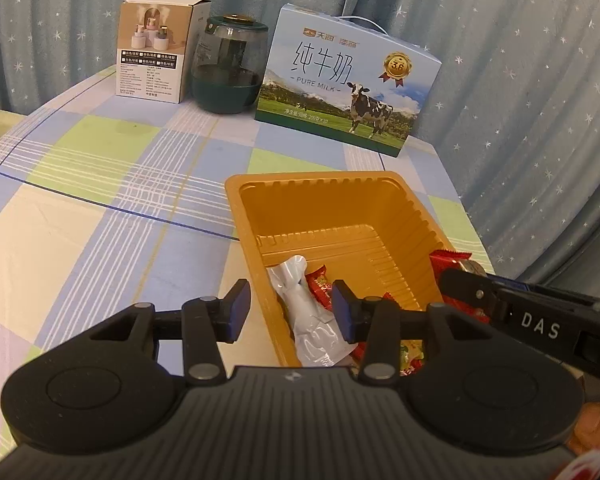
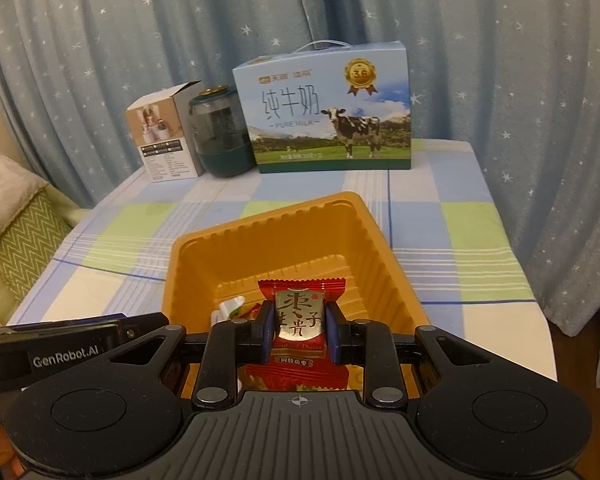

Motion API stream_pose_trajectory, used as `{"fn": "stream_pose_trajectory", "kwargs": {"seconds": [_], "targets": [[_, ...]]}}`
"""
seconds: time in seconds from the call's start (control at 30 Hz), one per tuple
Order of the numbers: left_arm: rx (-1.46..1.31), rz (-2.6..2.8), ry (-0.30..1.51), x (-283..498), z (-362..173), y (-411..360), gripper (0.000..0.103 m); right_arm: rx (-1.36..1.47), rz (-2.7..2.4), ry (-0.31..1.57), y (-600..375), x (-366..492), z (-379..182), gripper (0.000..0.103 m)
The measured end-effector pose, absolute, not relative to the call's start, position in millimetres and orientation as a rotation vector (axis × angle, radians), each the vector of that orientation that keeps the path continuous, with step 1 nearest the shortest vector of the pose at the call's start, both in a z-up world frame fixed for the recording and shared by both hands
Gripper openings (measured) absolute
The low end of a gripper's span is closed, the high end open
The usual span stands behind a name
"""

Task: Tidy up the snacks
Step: 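Open the left gripper to drop the snack bar into the tray, then open the right gripper to drop the red packet into the tray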

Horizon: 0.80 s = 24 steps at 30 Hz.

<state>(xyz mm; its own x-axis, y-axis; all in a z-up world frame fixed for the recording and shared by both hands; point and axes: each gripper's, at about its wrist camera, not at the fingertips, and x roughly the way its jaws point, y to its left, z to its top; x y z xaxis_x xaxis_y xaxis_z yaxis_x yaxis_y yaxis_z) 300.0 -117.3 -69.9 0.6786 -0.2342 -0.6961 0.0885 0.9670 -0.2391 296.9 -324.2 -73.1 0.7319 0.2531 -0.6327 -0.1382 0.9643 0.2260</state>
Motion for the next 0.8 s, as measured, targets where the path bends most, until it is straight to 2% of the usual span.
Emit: {"fn": "stream_pose_trajectory", "kwargs": {"seconds": [0.4,0.47,0.5,0.53,0.57,0.7,0.8], "targets": [[-0.194,-0.176,0.797,299,-68,-108,0.042,0.19,0.234,0.707,-318,309,-73,0.027],[-0.189,-0.172,0.797,297,-69,-106,0.046,0.228,0.257,0.698,-321,313,-74,0.028],[-0.186,-0.17,0.798,296,-69,-105,0.048,0.241,0.249,0.698,-322,315,-73,0.045],[-0.183,-0.168,0.797,295,-70,-104,0.05,0.253,0.232,0.691,-324,315,-72,0.072],[-0.179,-0.165,0.796,293,-70,-102,0.051,0.274,0.221,0.675,-328,314,-71,0.077],[-0.181,-0.15,0.8,286,-72,-96,0.055,0.29,0.2,0.676,-336,309,-68,0.077],[-0.181,-0.144,0.8,279,-71,-93,0.064,0.286,0.189,0.687,-339,303,-68,0.077]]}}
